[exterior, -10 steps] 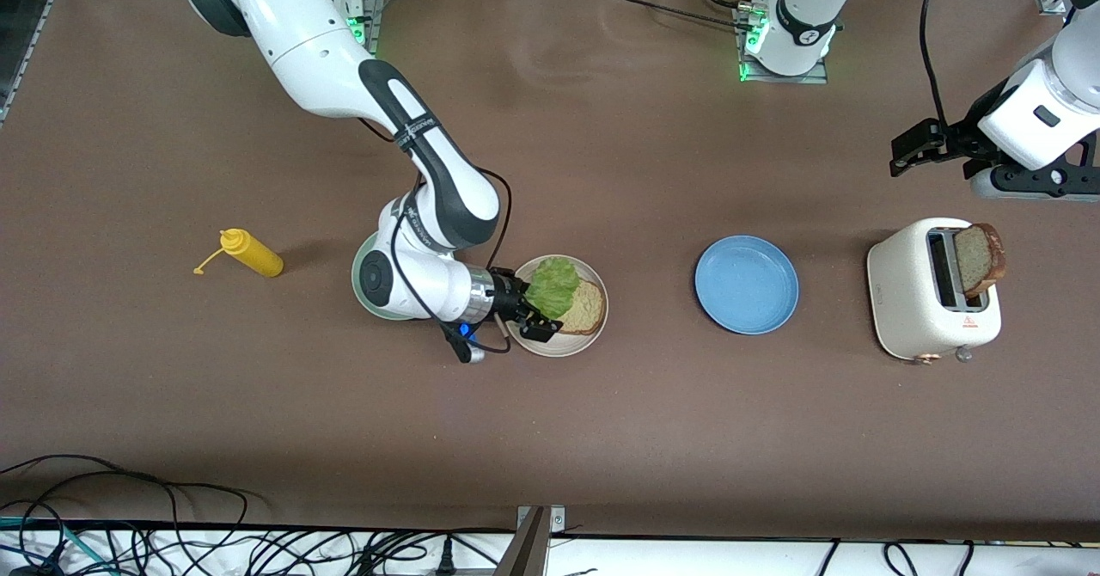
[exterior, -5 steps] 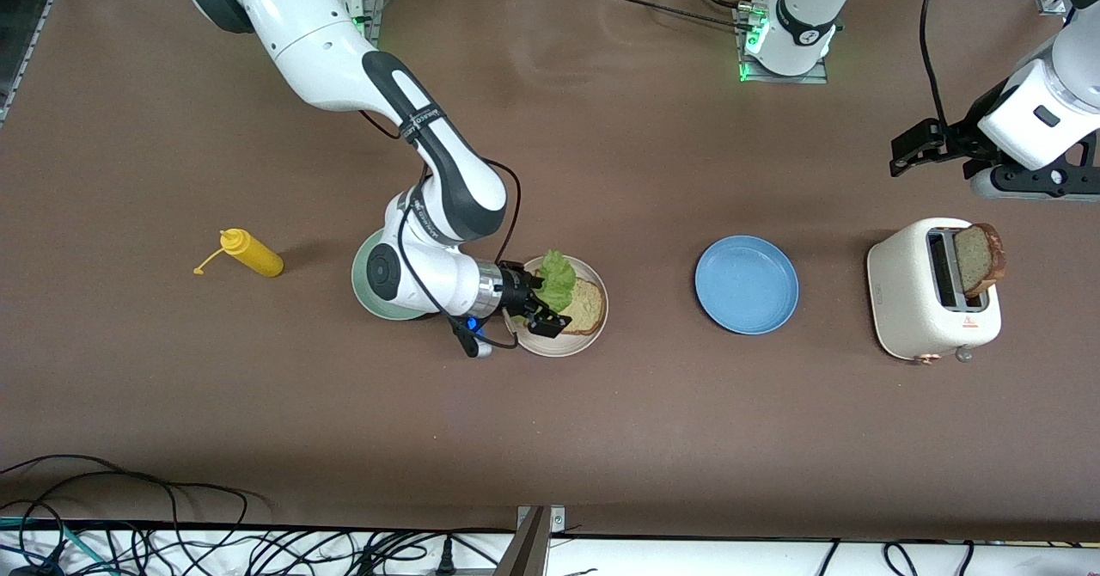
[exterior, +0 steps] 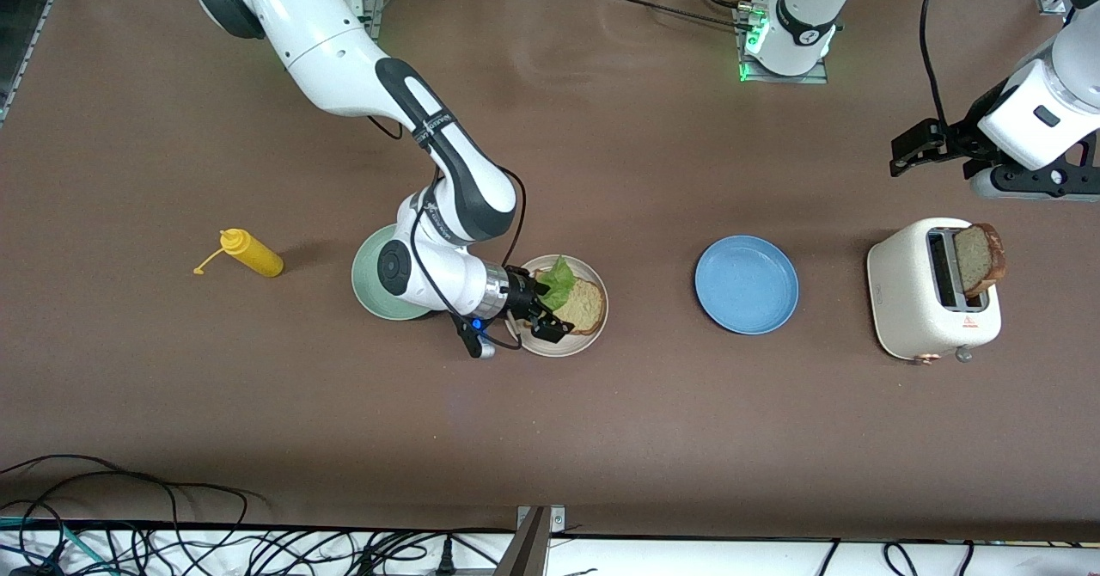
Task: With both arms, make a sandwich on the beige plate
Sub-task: 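Lower the lettuce onto the bread and open the right gripper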
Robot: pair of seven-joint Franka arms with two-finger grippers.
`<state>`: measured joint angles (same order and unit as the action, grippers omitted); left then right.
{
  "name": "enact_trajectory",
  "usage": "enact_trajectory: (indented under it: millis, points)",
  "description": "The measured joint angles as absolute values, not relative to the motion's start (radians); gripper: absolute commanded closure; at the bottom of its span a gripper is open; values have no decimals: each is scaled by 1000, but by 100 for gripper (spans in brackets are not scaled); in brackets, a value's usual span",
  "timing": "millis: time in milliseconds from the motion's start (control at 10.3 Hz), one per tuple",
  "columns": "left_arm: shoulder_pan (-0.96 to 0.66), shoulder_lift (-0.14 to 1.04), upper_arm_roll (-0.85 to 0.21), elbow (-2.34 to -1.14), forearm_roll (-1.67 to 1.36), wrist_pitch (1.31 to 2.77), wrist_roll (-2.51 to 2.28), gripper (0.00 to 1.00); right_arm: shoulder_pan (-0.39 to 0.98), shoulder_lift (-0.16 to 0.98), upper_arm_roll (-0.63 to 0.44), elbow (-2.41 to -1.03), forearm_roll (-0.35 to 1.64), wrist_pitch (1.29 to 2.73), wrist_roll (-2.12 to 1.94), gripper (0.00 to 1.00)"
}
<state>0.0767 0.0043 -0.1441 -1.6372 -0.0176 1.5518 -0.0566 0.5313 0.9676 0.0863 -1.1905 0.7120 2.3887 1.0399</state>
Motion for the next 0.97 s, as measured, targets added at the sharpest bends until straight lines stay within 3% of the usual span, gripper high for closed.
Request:
enact_trajectory:
  millis: [972]
  points:
    - [77,4,-144,-1637,-18,1552,-57,0,568,1012,86,-1152,712,2525,992,0]
